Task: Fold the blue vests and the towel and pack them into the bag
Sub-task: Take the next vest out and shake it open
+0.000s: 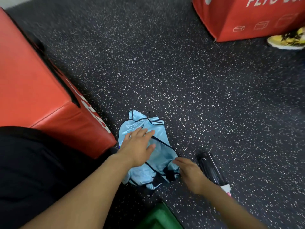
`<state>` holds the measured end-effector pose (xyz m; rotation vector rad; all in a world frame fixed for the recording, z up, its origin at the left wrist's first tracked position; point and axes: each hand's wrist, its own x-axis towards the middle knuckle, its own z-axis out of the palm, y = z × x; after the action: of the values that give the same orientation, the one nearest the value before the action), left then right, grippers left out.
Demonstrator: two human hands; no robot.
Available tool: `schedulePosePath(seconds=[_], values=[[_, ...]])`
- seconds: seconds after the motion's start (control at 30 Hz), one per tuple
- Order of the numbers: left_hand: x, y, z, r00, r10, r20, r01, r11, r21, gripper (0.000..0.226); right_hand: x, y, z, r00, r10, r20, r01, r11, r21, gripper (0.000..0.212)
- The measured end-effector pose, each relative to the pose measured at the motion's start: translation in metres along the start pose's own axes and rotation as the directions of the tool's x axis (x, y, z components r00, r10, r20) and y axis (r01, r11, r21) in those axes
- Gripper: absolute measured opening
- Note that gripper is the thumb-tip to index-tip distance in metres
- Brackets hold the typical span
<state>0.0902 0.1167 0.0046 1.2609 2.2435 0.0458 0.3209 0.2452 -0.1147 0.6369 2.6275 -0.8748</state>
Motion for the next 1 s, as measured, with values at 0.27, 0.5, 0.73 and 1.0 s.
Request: schedulePosePath(seconds=[0.27, 0.5, 0.73, 1.0], values=[[-0.034, -0.030, -0.120, 0.951, 0.112, -0.290, -0.102, 0.994, 0.047, 0.059, -0.009, -0.077, -0.132, 0.963, -0.172, -0.209, 0.170, 0.985, -0.025, 0.051], [-0.098, -0.075, -0.196, 0.881, 0.097, -0.463, -0.090, 0.995, 0.038, 0.069, 0.000, -0.171, -0.235, 0.895, -0.342, -0.285, 0.273, 0.928, -0.255, 0.053], [-0.145, -0.097, -0.231, 0.810, 0.078, -0.582, -0.090, 0.996, 0.009, 0.075, 0.010, -0.266, -0.332, 0.811, -0.491, -0.319, 0.260, 0.791, -0.555, 0.058], [-0.214, -0.149, -0.288, 0.701, 0.008, -0.713, -0.059, 0.997, -0.046, 0.073, -0.010, -0.425, -0.411, 0.652, -0.674, -0.347, 0.278, 0.638, -0.718, 0.062]])
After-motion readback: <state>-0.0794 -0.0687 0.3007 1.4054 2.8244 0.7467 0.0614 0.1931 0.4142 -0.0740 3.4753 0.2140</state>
